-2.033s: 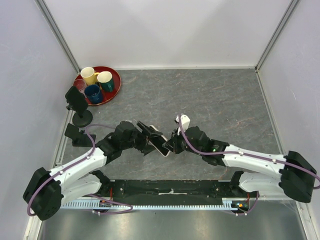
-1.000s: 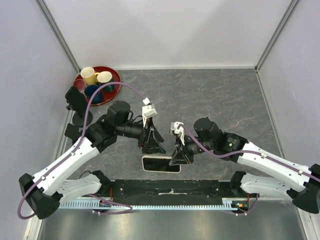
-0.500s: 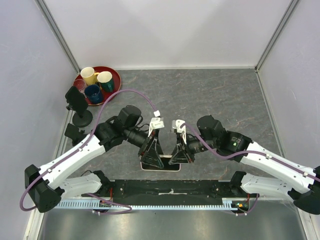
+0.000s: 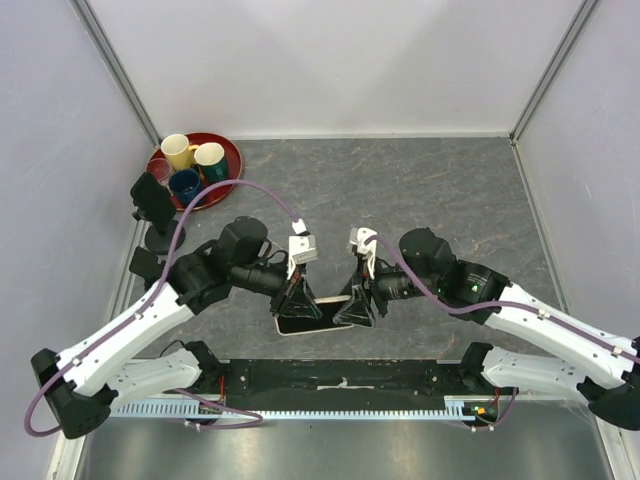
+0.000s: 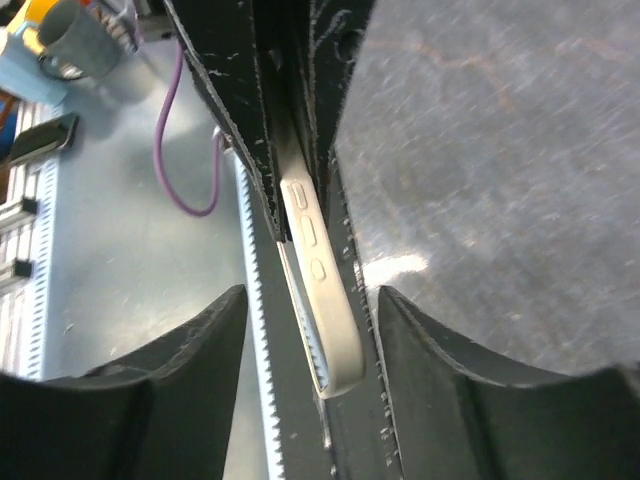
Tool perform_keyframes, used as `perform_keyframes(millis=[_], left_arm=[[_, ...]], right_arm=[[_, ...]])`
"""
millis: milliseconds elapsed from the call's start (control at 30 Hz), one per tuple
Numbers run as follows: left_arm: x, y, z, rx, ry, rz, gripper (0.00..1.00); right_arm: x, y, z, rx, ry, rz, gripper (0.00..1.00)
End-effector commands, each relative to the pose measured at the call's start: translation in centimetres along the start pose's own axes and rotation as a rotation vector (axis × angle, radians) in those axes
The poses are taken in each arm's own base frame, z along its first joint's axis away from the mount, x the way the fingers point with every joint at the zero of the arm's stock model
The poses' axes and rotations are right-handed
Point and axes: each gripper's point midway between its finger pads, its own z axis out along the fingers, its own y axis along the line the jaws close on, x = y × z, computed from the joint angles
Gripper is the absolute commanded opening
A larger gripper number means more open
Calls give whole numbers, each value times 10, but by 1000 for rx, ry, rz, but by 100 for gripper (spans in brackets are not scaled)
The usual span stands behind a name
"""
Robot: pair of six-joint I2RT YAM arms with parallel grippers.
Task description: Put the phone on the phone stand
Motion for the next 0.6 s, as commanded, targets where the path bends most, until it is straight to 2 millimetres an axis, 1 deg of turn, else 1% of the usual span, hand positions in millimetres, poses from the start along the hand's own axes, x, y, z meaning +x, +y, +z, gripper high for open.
perform_keyframes(millis=[0,33,67,100,133,167,200,233,267,300,333,367,400,433,467,500,533,567], left_arm=[[-34,9,-19,-151,-165,117,2],[-43,13,-20,-179,-218,140,2],[-53,8,-27,-190,-282,166,2],[-58,8,-29,-197,-325,144,2],[-68,11,-30,-217,-395,167,2],[-74,10,-33,-225,-444,169,2],[-79,4,-39,-216,-502,149,2],[-79,8,-39,-225,-542,140,2],[-95,1,-48,-216,-634,173,2],[-103,-6,-56,-202,-706,144,2],[-100,5,-57,-237,-749,103,2],[-114,-1,-67,-221,-841,119,2],[-116,-3,-69,-196,-884,67,2],[-114,-1,-70,-193,-909,46,2],[-117,-3,-72,-176,-938,38,2],[-126,-10,-78,-139,-995,24,2],[-125,-5,-77,-135,-1018,-1,2],[-127,-6,-79,-113,-1046,-15,2]], right_arm=[[-40,-7,-10,92,-191,23,69],[-44,-10,-13,122,-225,40,78],[-45,-12,-14,131,-248,58,81],[-45,-11,-12,121,-278,85,84],[-49,-8,-16,111,-309,90,87],[-51,-8,-17,109,-334,100,88],[-54,-8,-17,102,-375,134,89],[-57,-6,-22,104,-407,142,90],[-58,-12,-24,135,-432,166,91],[-60,-14,-25,138,-467,173,92],[-62,-13,-28,137,-494,192,94],[-62,-13,-29,132,-507,192,95],[-63,-13,-28,124,-518,194,95],[-61,-14,-25,116,-512,212,95],[-61,-14,-22,108,-510,217,95],[-61,-8,-19,70,-507,213,95],[-59,-10,-13,58,-496,222,95],[-59,-7,-10,34,-494,243,95]])
